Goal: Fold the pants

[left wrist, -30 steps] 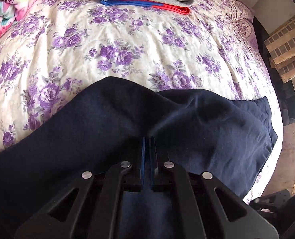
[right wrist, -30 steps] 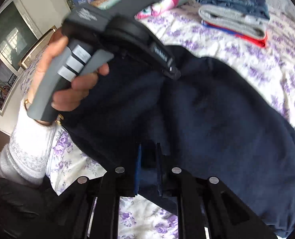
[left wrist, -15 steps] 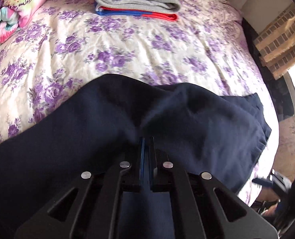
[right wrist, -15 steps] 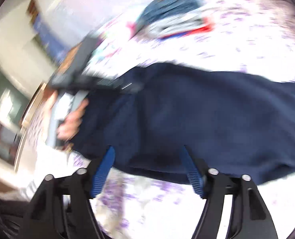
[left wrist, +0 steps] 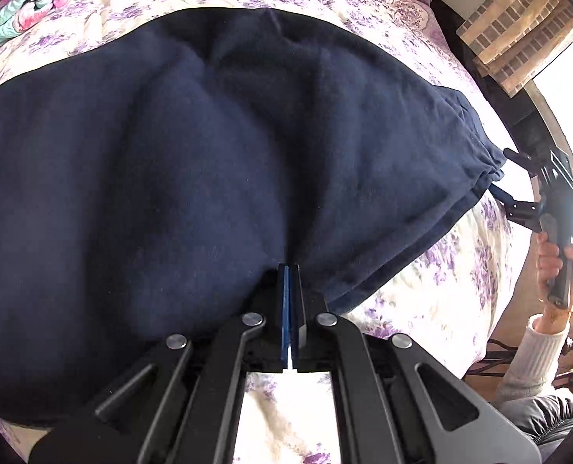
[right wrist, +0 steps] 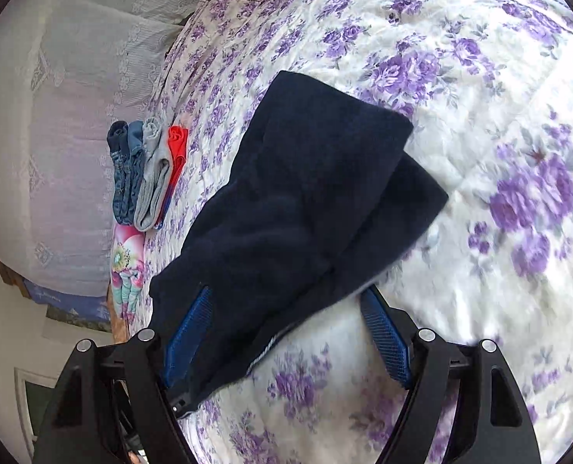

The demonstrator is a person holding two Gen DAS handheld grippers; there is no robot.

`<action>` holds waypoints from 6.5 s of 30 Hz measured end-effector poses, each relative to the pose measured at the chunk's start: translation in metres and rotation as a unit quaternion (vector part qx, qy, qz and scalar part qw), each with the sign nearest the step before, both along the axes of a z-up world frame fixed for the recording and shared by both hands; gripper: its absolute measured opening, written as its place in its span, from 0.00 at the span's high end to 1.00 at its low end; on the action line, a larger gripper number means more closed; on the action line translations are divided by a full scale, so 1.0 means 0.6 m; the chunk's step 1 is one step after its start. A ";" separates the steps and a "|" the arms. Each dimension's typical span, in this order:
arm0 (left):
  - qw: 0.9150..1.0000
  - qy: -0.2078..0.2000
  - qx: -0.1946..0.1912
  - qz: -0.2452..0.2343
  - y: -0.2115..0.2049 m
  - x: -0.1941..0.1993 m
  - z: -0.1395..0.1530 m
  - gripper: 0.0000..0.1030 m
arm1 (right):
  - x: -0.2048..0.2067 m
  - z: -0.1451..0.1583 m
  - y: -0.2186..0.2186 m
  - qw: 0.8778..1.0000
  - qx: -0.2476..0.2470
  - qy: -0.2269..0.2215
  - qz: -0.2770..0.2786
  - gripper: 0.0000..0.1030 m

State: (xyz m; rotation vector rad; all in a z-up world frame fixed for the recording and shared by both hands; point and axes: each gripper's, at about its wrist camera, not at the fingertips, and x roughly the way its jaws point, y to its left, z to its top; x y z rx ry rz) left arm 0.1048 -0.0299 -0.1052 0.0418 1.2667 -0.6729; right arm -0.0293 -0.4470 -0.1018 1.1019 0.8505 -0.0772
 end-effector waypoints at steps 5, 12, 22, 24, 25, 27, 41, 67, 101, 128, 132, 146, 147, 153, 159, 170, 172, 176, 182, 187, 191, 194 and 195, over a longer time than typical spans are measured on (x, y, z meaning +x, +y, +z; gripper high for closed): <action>1.000 -0.008 0.007 0.005 0.005 -0.009 0.000 0.99 | 0.071 -0.012 -0.051 0.999 -0.001 -0.023 -0.027 0.32; 1.000 -0.006 0.014 0.005 0.013 -0.024 0.002 0.99 | 0.055 0.012 -0.039 0.987 -0.158 0.005 -0.019 0.82; 0.997 -0.034 -0.019 -0.069 -0.115 -0.006 0.140 0.99 | 0.063 -0.002 -0.017 0.970 -0.240 0.042 0.013 0.81; 0.996 -0.043 -0.018 -0.074 -0.181 0.016 0.155 0.99 | 0.063 -0.003 -0.019 0.970 -0.237 0.042 0.015 0.81; 0.996 -0.044 -0.017 -0.073 -0.216 0.028 0.156 0.99 | 0.063 -0.003 -0.019 0.970 -0.237 0.042 0.016 0.81; 0.996 -0.039 -0.018 -0.080 -0.280 0.043 0.148 0.99 | 0.061 -0.005 -0.021 0.973 -0.229 0.041 0.014 0.81; 0.998 0.029 0.012 -0.061 -0.342 0.061 0.001 0.98 | 0.062 0.002 -0.024 0.978 -0.204 0.040 0.011 0.78; 0.974 -0.052 -0.005 0.222 0.176 0.106 0.102 0.97 | 0.172 0.217 0.262 0.903 -0.366 -0.099 0.204 0.78; 0.967 -0.014 -0.071 0.243 0.301 0.087 0.016 0.97 | 0.380 0.112 0.586 0.775 -0.431 0.038 0.461 1.00; 0.913 -0.082 -0.080 0.392 0.478 -0.078 0.130 0.31 | 0.199 0.074 0.569 0.826 -0.315 -0.029 0.467 0.67; 0.900 -0.040 -0.114 0.419 0.504 -0.087 0.096 0.30 | 0.163 0.118 0.538 0.856 -0.269 -0.098 0.431 0.66; 0.913 -0.004 -0.103 0.394 0.405 0.071 0.006 0.51 | 0.097 0.119 0.490 0.875 -0.261 -0.095 0.397 0.64; 0.919 -0.017 -0.098 0.381 0.397 0.073 0.015 0.65 | 0.097 0.115 0.490 0.875 -0.264 -0.090 0.396 0.64; 0.926 -0.155 -0.068 0.337 0.350 0.001 0.110 0.79 | 0.134 0.104 0.512 0.863 -0.254 -0.057 0.432 0.63; 0.930 -0.174 -0.059 0.317 0.339 -0.012 0.141 0.79 | 0.235 0.103 0.589 0.840 -0.259 -0.031 0.476 0.56; 0.933 -0.141 -0.077 0.323 0.365 0.003 0.111 0.79 | 0.382 0.032 0.718 0.800 -0.275 0.057 0.530 0.54; 0.933 -0.138 -0.077 0.322 0.367 0.006 0.107 0.79 | 0.384 0.025 0.729 0.794 -0.289 0.050 0.532 0.54; 0.933 -0.134 -0.080 0.323 0.369 0.011 0.105 0.79 | 0.382 0.033 0.730 0.790 -0.296 0.054 0.533 0.53; 0.937 -0.173 -0.061 0.297 0.334 0.009 0.153 0.80 | 0.318 0.163 0.609 0.841 -0.271 -0.046 0.465 0.52; 0.940 -0.232 -0.008 0.249 0.244 0.003 0.215 0.82 | 0.204 0.211 0.434 0.892 -0.290 -0.089 0.335 0.49; 0.946 -0.282 0.030 0.159 0.106 -0.013 0.258 0.82 | 0.100 0.191 0.300 0.931 -0.259 -0.098 0.239 0.49; 0.956 -0.278 0.046 0.084 -0.015 -0.009 0.251 0.85 | 0.032 0.170 0.231 0.946 -0.251 -0.097 0.179 0.49; 0.960 -0.271 0.049 0.058 -0.057 -0.006 0.241 0.85 | 0.014 0.161 0.212 0.950 -0.247 -0.096 0.164 0.49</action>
